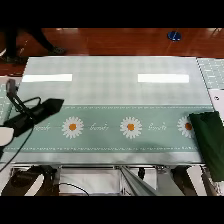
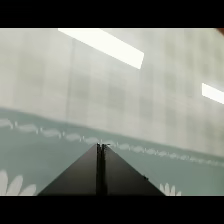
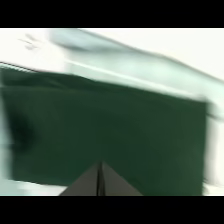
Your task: Fold the shirts.
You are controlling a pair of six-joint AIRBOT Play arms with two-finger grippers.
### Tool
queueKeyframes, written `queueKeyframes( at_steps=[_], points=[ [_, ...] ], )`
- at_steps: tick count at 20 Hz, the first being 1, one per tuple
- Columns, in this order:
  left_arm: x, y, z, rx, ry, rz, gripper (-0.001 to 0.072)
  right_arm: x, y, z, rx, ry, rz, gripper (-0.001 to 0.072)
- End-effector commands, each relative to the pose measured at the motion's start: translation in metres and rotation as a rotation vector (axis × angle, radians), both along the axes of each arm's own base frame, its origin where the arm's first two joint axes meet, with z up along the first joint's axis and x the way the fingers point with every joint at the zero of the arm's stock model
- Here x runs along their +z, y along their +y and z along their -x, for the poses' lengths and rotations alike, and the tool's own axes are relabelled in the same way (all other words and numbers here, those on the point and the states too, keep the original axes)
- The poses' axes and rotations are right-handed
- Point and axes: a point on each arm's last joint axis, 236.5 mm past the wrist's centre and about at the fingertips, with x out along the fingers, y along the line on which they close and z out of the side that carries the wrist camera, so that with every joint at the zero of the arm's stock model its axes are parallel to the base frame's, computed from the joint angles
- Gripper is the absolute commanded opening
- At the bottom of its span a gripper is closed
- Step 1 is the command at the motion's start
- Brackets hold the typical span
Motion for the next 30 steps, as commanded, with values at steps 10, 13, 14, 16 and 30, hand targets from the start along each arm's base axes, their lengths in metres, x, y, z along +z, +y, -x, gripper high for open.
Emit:
queueKeyframes(
  at_steps=[10,13,14,16,30],
  points=[
    [0.068,-0.091,-0.090,-0.396,0.047,-0.344,0.0017,-0.037,0.306,-0.317,1.386,-0.077,0.216,0.0024],
    [-0.001,-0.070,-0.083,-0.363,0.232,-0.425,0.0018,-0.117,0.291,-0.298,1.320,0.157,0.140,0.0024],
    [-0.005,-0.066,-0.083,-0.359,0.251,-0.426,0.0018,-0.129,0.285,-0.294,1.296,0.180,0.115,0.0024],
    [-0.006,-0.062,-0.084,-0.350,0.255,-0.425,0.0019,-0.134,0.272,-0.293,1.266,0.191,0.104,0.0024],
    [-0.007,-0.064,-0.082,-0.357,0.259,-0.425,0.0019,-0.131,0.266,-0.287,1.251,0.205,0.093,0.0024]
  ],
)
